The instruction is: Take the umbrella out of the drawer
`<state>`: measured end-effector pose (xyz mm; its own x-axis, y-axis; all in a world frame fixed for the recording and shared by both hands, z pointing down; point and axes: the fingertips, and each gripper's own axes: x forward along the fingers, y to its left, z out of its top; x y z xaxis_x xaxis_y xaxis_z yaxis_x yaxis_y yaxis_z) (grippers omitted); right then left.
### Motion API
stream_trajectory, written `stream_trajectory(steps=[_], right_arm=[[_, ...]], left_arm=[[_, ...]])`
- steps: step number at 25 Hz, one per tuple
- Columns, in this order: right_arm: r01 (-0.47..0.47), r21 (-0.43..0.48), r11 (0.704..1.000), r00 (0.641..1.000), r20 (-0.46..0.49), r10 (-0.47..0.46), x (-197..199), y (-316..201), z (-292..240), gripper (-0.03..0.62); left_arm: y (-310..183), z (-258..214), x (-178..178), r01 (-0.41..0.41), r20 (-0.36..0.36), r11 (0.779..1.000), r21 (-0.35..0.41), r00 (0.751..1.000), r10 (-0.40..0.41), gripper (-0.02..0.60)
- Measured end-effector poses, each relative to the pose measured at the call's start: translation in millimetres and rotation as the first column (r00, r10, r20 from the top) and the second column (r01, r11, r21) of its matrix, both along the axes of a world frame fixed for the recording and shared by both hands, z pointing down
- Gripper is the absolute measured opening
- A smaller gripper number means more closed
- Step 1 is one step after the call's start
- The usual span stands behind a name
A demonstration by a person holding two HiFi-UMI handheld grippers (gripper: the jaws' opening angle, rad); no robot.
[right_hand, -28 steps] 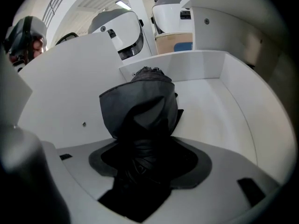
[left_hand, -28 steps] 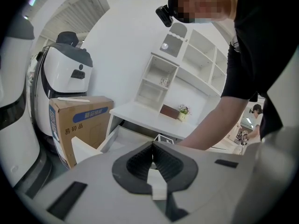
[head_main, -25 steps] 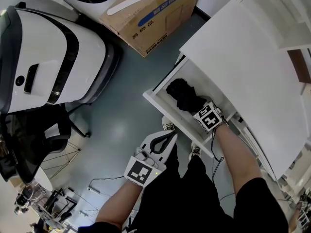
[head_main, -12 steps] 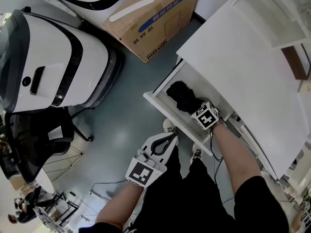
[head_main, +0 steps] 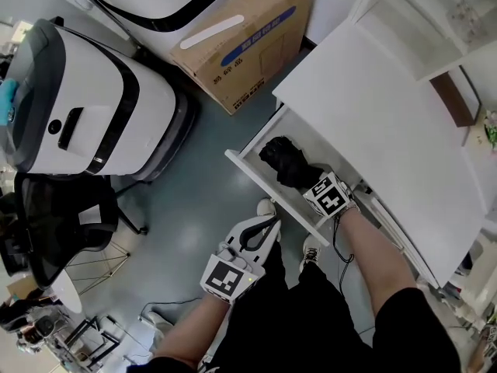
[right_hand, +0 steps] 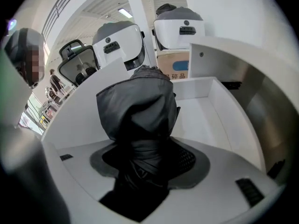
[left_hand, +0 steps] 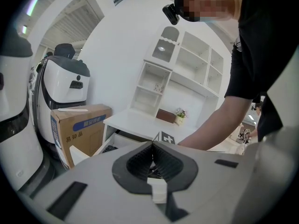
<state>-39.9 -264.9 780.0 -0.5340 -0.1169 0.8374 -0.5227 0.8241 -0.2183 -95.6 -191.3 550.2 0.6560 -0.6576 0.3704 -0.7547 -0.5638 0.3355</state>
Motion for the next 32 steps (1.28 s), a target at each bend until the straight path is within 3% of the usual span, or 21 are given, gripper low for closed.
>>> stream_trajectory(steps=[5, 14, 22, 32], right_arm=[[-0.095, 0.022, 0.995, 0.990, 0.105, 0.092, 7.6, 3.0, -45.4, 0.247], [-0.258, 0.093, 0.962, 0.922, 0.320, 0.217, 30.5, 19.5, -154.5, 0.247], [-0.333, 0.144, 0.932, 0.846, 0.482, 0.228, 53.6, 47.1, -250.3, 0.247], [-0.362, 0.174, 0.916, 0.787, 0.584, 0.201, 88.2, 84.2, -324.1, 0.247]], left_arm=[[7.0, -13.7, 3.7, 0.019, -0.008, 0.999, 0.030, 1.000, -0.019, 0.003], [31.2, -46.8, 23.6, 0.049, 0.000, 0.996, 0.080, 0.999, -0.049, 0.003], [63.0, -74.4, 43.6, 0.077, 0.002, 0.991, 0.114, 0.997, -0.078, 0.003], [86.3, -105.0, 54.0, 0.202, 0.020, 0.968, 0.148, 0.978, -0.207, 0.003]])
